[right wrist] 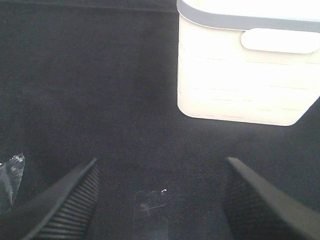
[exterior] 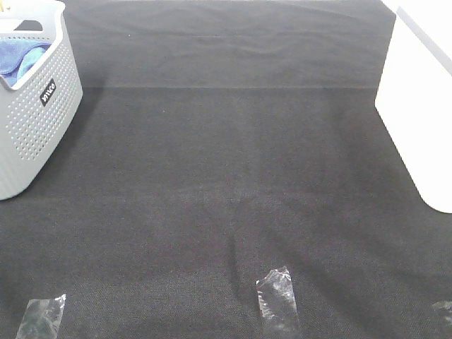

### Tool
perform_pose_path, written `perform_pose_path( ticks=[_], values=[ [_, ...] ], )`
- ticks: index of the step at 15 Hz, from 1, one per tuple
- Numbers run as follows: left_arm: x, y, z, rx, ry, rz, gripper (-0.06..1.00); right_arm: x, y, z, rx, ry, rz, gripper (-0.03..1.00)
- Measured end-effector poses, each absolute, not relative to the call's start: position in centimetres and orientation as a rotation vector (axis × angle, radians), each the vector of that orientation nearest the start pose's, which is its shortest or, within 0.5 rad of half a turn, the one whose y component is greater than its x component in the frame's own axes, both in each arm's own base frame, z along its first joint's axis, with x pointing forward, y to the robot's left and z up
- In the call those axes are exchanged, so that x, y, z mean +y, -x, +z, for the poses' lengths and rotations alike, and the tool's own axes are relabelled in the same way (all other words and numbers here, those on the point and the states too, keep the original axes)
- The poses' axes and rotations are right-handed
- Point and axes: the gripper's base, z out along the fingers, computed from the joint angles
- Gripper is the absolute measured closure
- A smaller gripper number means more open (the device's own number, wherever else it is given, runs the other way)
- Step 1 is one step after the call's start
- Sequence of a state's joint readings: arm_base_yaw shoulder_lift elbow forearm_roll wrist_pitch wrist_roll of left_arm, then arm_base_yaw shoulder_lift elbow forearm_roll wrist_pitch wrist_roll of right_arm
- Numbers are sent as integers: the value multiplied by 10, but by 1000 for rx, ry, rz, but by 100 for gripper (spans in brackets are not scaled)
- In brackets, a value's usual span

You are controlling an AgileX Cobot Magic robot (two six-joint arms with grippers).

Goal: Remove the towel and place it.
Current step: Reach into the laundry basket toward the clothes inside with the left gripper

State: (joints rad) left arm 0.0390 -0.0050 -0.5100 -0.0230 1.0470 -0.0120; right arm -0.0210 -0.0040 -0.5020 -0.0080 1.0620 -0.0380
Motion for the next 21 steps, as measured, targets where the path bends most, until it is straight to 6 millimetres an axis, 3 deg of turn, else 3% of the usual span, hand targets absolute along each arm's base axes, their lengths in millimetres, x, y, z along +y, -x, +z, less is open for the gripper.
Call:
perform_pose_path(
  ticks=[21],
  values=[
    [-2,6,281,2015,50,-10,-5,-1,6,278,2040,17,-47,27]
  ],
)
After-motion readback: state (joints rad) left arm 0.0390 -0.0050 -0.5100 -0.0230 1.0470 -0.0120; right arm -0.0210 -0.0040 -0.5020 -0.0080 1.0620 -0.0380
